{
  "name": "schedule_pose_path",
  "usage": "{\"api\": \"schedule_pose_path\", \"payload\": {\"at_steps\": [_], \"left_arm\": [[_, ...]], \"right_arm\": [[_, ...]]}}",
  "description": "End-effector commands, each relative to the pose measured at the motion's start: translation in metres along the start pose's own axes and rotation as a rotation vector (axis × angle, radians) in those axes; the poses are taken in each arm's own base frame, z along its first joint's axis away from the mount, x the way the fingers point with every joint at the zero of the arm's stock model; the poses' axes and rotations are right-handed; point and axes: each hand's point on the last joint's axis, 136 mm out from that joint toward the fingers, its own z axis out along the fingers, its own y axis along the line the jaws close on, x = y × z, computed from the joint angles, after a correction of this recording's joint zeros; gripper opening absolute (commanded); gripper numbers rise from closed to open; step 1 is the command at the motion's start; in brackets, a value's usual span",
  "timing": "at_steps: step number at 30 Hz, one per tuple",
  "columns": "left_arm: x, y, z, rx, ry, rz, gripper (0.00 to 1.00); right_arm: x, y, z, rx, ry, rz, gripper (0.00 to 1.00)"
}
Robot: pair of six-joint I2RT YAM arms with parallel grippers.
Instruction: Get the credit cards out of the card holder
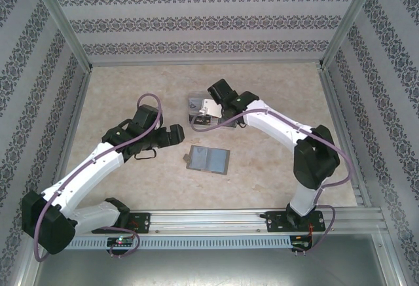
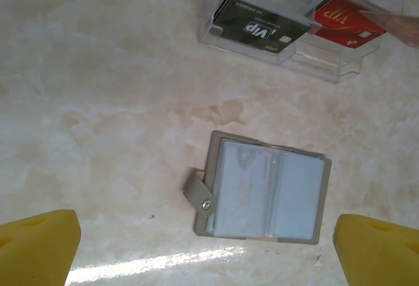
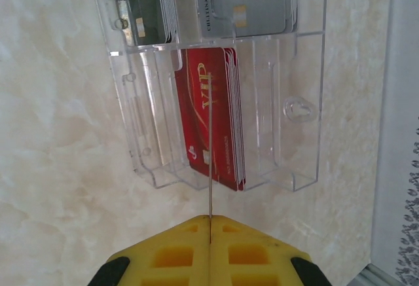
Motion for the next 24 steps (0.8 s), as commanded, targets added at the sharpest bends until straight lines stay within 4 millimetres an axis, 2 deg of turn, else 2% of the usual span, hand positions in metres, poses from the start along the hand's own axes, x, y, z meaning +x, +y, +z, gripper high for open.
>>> {"api": "schedule_pose_path", "payload": {"at_steps": [1,7,12,19,24], "left_arm": [[0.004,0.012,-0.007,-0.028,-0.008,-0.031,1.00],[0.010,0.019,-0.008,-0.042,-0.003,-0.041,1.00],[0.011,0.022,-0.010,-0.043,-0.010,-0.048,1.00],[0.011,0.023,-0.009,-0.040,-0.009,-0.052,1.00],[0.011,0.024,-0.008,-0.041,-0.008,-0.055,1.00]], "right_arm": [[-0.009,-0.017,0.006,0.047,-0.004,-0.023,0.00],[-0.011,-0.017,0.020,0.023,0.004,-0.010,0.00],[-0.006,-0.011,0.031,-0.002,0.025,0.002,0.00],[0.004,-0.010,0.038,-0.008,0.040,0.014,0.00],[0.002,-0.011,0.044,-0.007,0.040,0.024,0.00]]}}
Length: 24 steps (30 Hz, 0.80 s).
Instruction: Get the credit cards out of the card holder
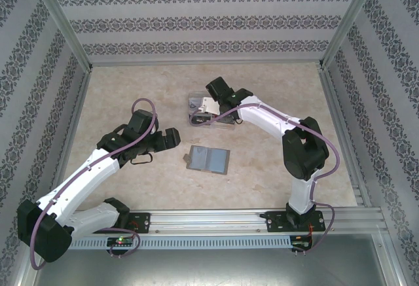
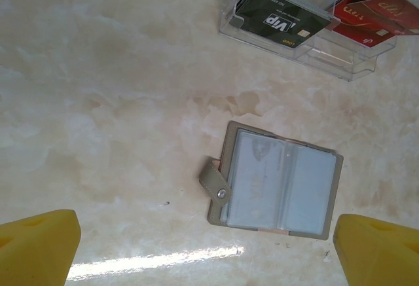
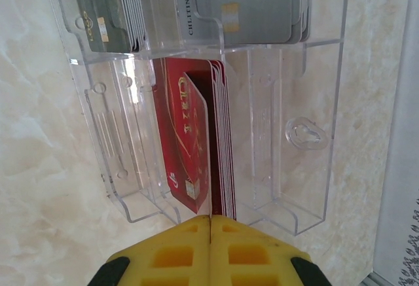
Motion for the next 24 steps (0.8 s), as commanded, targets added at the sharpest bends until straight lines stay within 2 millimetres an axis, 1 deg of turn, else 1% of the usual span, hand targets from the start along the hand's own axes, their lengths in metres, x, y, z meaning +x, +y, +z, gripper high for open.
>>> {"api": "schedule_pose_path", "payload": {"at_steps": [1,6,7,11,13,15,20,24], "left_arm": [[0.002,0.010,-0.002,-0.028,0.002,-0.025,1.00],[0.002,0.011,-0.003,-0.030,0.003,-0.028,1.00],[0.002,0.011,-0.003,-0.030,0.003,-0.027,1.00],[0.001,0.012,-0.003,-0.029,0.001,-0.029,1.00],[0.001,0.012,-0.004,-0.028,0.000,-0.031,1.00],[0.001,0.011,-0.003,-0.025,0.001,-0.028,1.00],[-0.001,0.012,-0.004,-0.025,-0.005,-0.031,1.00],[-0.001,0.012,-0.002,-0.022,-0.001,-0.033,1.00]], "right_arm": [[-0.002,-0.002,0.010,0.000,0.003,0.022,0.00],[-0.005,-0.001,0.018,-0.011,0.010,0.031,0.00],[-0.005,-0.001,0.019,-0.012,0.014,0.033,0.02],[-0.005,-0.003,0.024,-0.003,0.025,0.046,0.15],[-0.004,-0.011,0.027,0.037,0.043,0.059,0.27],[-0.002,-0.019,0.031,0.079,0.062,0.067,0.37],[0.002,-0.042,0.035,0.179,0.104,0.107,0.37],[0.004,-0.050,0.034,0.199,0.108,0.132,0.37]]}}
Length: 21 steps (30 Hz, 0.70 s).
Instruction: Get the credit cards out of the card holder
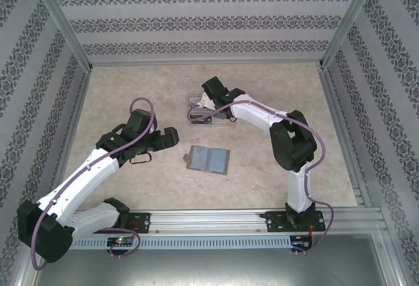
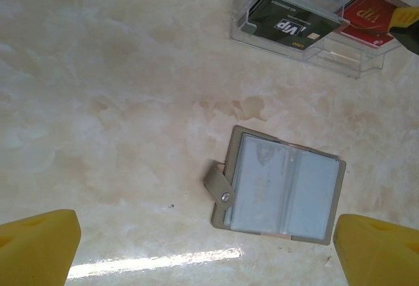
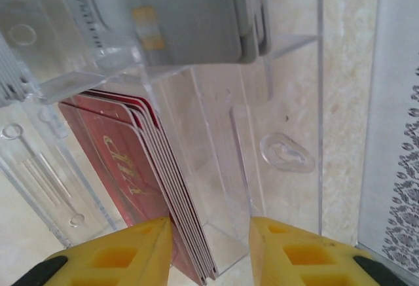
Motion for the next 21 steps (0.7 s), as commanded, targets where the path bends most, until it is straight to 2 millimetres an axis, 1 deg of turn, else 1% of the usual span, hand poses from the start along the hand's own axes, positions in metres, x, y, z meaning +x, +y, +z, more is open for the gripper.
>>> {"api": "schedule_pose_path", "payload": {"at_steps": [1,4,11,14,17,19,21], "left_arm": [[0.002,0.006,-0.001,-0.011,0.004,-0.015,1.00],[0.000,0.005,-0.001,-0.007,0.003,-0.016,1.00],[0.000,-0.002,0.006,0.020,0.019,-0.016,1.00],[0.000,-0.007,0.011,0.040,0.034,-0.017,1.00],[0.000,-0.013,0.016,0.065,0.050,-0.020,1.00],[0.000,-0.019,0.021,0.092,0.064,-0.024,0.99],[0.000,-0.026,0.026,0.120,0.079,-0.026,0.97]], "right_arm": [[0.001,-0.024,-0.002,0.073,0.015,0.063,0.37],[0.000,-0.024,-0.008,0.060,-0.001,0.104,0.37],[0.000,-0.021,-0.040,0.032,-0.066,0.237,0.42],[0.003,-0.020,-0.056,0.034,-0.090,0.300,0.42],[0.008,-0.014,-0.073,0.022,-0.118,0.389,0.41],[0.011,-0.009,-0.087,0.003,-0.147,0.470,0.40],[0.014,-0.002,-0.101,-0.032,-0.179,0.578,0.37]]}}
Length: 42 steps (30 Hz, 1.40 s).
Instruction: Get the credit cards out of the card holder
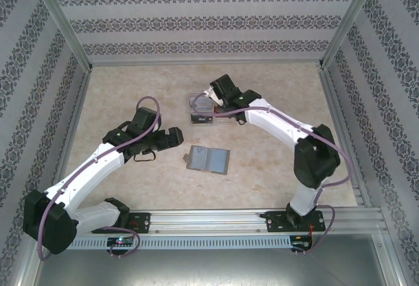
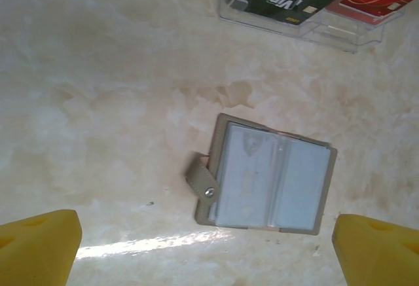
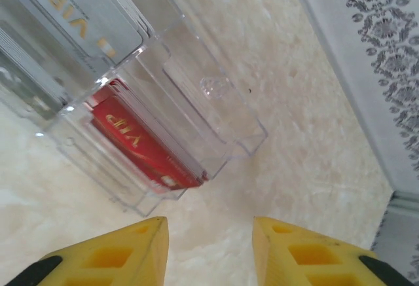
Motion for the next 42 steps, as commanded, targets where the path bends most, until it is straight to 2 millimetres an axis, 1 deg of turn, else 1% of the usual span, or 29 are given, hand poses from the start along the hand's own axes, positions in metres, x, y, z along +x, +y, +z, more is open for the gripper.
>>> {"api": "schedule_pose_path", "payload": {"at_steps": [1,4,6,7,8,11,12,13,16,17,19,20,25,28,31,37,42], "left_arm": [[-0.007,-0.017,0.008,0.084,0.008,-0.016,0.94],[-0.006,-0.026,0.019,0.114,0.042,-0.014,0.87],[-0.004,-0.031,0.026,0.122,0.064,-0.007,0.83],[-0.003,-0.034,0.030,0.125,0.077,-0.003,0.79],[-0.002,-0.036,0.034,0.124,0.087,0.002,0.77],[0.003,-0.042,0.047,0.119,0.123,0.020,0.67],[0.005,-0.044,0.051,0.120,0.135,0.027,0.64],[0.008,-0.046,0.056,0.119,0.149,0.032,0.60],[0.015,-0.052,0.068,0.112,0.183,0.049,0.55],[0.017,-0.052,0.072,0.107,0.192,0.053,0.53],[0.023,-0.051,0.082,0.100,0.221,0.049,0.47],[0.025,-0.051,0.086,0.098,0.232,0.047,0.46],[0.036,-0.053,0.100,0.094,0.278,0.054,0.46],[0.042,-0.054,0.107,0.090,0.298,0.055,0.46],[0.048,-0.053,0.112,0.084,0.319,0.055,0.45],[0.054,-0.049,0.119,0.067,0.349,0.061,0.45],[0.061,-0.045,0.125,0.052,0.374,0.065,0.44]], "right_arm": [[0.008,0.011,-0.027,-0.074,-0.032,0.251,0.35],[0.020,0.026,-0.044,-0.167,-0.046,0.466,0.27],[0.029,0.041,-0.052,-0.245,-0.042,0.594,0.23],[0.037,0.049,-0.054,-0.276,-0.029,0.655,0.23],[0.043,0.057,-0.055,-0.300,-0.016,0.711,0.20],[0.063,0.086,-0.053,-0.392,0.023,0.846,0.04],[0.069,0.097,-0.052,-0.411,0.036,0.872,0.02],[0.076,0.106,-0.050,-0.424,0.050,0.893,0.00],[0.091,0.129,-0.043,-0.447,0.091,0.943,0.00],[0.094,0.135,-0.042,-0.457,0.100,0.955,0.00],[0.102,0.146,-0.036,-0.463,0.133,0.981,0.00],[0.105,0.151,-0.033,-0.468,0.150,0.989,0.00],[0.120,0.168,-0.019,-0.470,0.226,1.006,0.00],[0.129,0.175,-0.012,-0.459,0.264,0.998,0.00],[0.135,0.182,-0.006,-0.466,0.291,0.992,0.00],[0.146,0.192,0.004,-0.457,0.343,0.981,0.00],[0.149,0.197,0.008,-0.462,0.361,0.980,0.00]]}}
